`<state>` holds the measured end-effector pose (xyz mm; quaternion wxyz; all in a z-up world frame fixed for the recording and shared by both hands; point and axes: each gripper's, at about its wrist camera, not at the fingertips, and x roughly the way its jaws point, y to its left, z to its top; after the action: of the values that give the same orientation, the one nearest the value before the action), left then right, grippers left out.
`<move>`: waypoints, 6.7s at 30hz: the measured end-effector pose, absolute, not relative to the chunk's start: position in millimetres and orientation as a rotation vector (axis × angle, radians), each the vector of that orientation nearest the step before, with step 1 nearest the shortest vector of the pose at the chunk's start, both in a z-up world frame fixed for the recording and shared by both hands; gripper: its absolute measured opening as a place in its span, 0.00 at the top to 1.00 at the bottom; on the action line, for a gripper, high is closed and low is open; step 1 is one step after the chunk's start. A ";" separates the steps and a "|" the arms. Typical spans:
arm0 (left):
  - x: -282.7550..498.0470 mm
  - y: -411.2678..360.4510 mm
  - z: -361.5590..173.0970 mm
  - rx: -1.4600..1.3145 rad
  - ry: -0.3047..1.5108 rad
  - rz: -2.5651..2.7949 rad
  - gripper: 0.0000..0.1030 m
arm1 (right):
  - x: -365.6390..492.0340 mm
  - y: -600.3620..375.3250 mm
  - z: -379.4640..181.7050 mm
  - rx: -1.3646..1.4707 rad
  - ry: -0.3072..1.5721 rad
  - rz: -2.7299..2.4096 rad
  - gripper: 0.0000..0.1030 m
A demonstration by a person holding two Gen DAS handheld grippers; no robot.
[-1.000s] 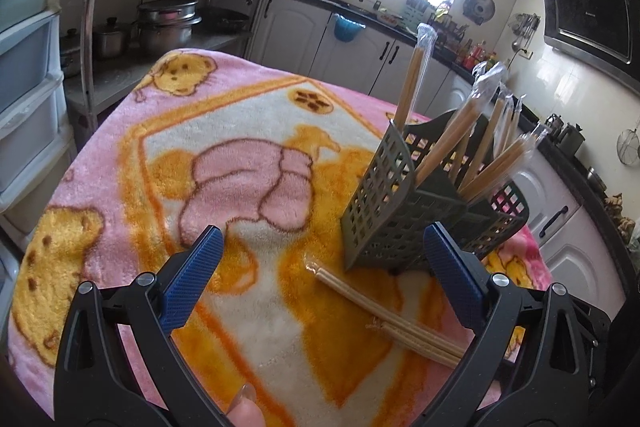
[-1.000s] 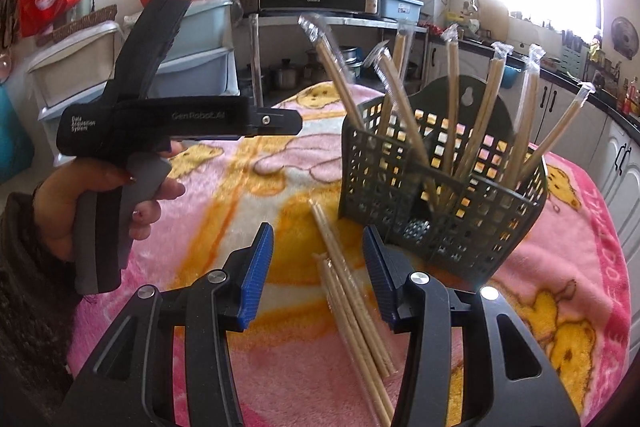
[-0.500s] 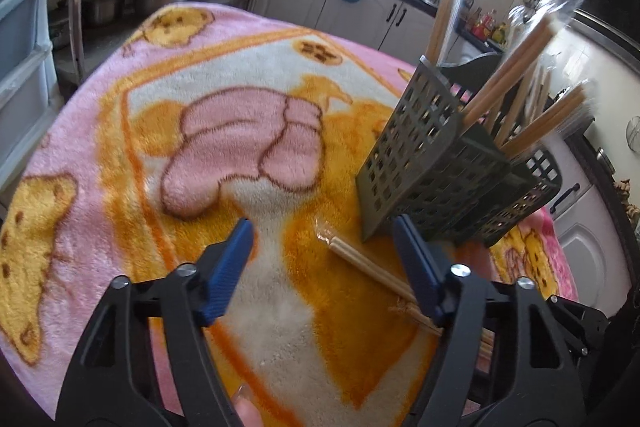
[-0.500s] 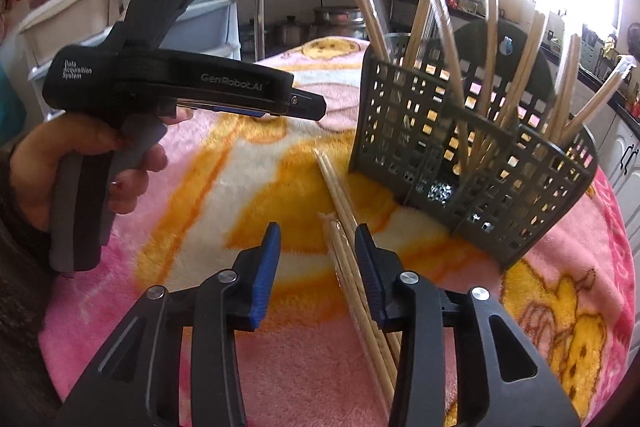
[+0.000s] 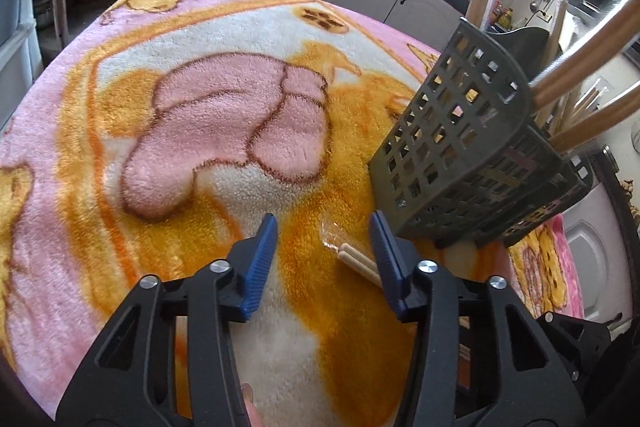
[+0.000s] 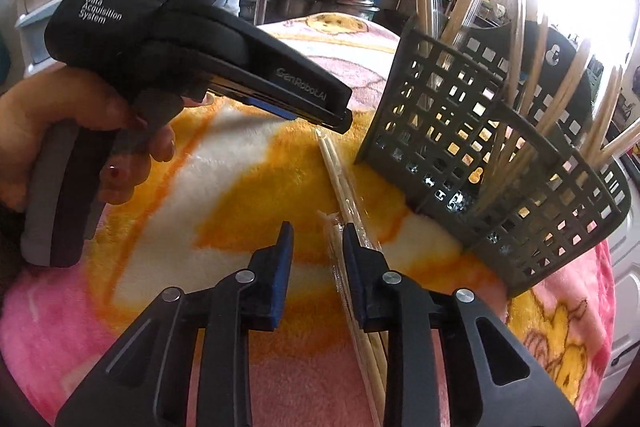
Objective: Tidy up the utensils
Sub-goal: 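Close the right tool on the chopstick pair while the left tool closes on another, then lift both held chopstick pairs and carry them over the green basket, then lower the chopsticks into the basket and open both tools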
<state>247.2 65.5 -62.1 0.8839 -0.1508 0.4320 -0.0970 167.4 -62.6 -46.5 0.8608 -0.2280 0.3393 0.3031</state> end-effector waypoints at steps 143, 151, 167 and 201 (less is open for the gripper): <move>259.9 5.2 160.7 -0.244 0.346 -0.402 0.99 | 276.7 -209.8 144.0 0.144 0.032 0.546 0.99; 262.9 -4.3 130.8 -0.235 0.418 -0.411 0.99 | 276.3 -206.6 118.9 0.168 0.046 0.547 0.99; 254.1 -7.6 105.2 -0.214 0.473 -0.409 0.99 | 260.2 -205.0 95.4 0.174 0.121 0.521 0.98; 189.3 27.2 114.3 -0.215 0.464 -0.289 0.10 | 200.9 -214.5 92.3 0.146 0.321 0.488 0.48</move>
<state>189.3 27.2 114.3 0.9572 -0.1060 0.2285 -0.1426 200.9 -214.5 92.3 0.9550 0.0719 0.1578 0.2405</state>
